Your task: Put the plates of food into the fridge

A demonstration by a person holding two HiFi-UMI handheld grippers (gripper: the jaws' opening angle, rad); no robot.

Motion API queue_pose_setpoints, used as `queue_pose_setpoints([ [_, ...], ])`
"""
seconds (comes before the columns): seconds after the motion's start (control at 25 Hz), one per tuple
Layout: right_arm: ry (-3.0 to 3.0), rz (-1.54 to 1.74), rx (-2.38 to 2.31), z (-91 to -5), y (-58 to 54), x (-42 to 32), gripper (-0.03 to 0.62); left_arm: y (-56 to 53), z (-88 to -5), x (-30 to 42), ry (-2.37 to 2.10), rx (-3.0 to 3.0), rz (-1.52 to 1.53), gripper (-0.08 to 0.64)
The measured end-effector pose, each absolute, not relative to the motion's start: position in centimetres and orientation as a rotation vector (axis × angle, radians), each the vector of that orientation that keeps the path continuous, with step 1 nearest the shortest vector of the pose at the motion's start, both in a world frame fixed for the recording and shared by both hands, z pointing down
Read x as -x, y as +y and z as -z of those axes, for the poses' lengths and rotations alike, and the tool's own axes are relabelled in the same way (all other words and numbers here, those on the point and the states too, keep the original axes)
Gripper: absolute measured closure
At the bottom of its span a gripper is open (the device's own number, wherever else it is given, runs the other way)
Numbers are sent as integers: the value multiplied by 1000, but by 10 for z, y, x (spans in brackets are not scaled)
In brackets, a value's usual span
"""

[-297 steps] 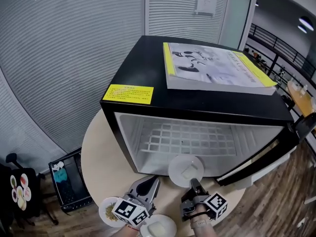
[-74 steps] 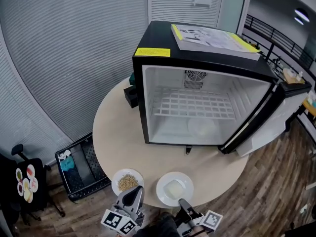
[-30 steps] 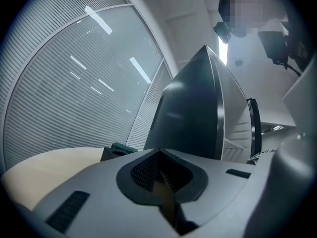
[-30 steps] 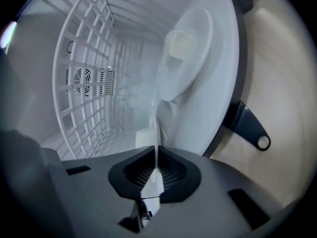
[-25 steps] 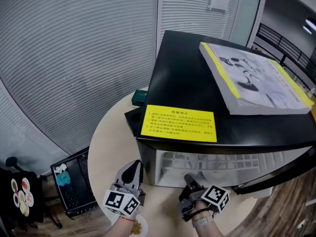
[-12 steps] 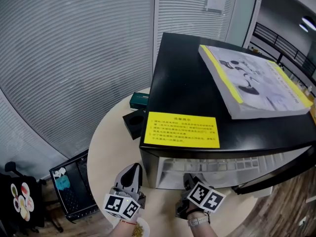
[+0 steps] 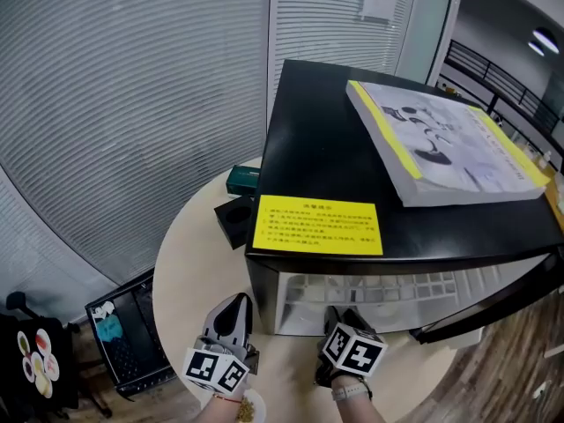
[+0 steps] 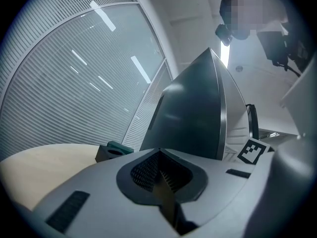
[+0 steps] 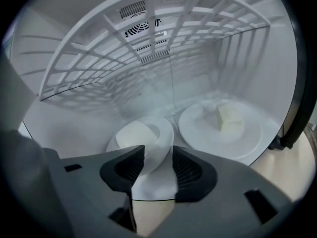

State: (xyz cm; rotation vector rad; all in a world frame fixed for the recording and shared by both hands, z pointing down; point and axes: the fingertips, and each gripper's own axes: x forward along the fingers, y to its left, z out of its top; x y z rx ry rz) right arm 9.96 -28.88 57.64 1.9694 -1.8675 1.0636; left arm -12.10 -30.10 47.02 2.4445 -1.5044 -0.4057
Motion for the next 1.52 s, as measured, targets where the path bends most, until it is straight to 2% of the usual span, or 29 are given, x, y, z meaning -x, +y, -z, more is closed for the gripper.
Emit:
queue_pose_setpoints([
  [0.68,-2269,-615,-1854,-491,-242,-85,431,-266,-446,114,-1450,-2478,372,554],
  [0.84,-2296,-440,-1812,-467,-227,-83,503,-255,-436,112,-1435,-2497,355,554],
  [1.04,-2343,-407,-1811,-445,-208,-88,574,-240,-422,108,-1404,-2526,352,554],
  [1.52,-2398,-335,-1812,-421,-165,-94,584,-191,-406,105,-1349,-2570,344,554],
])
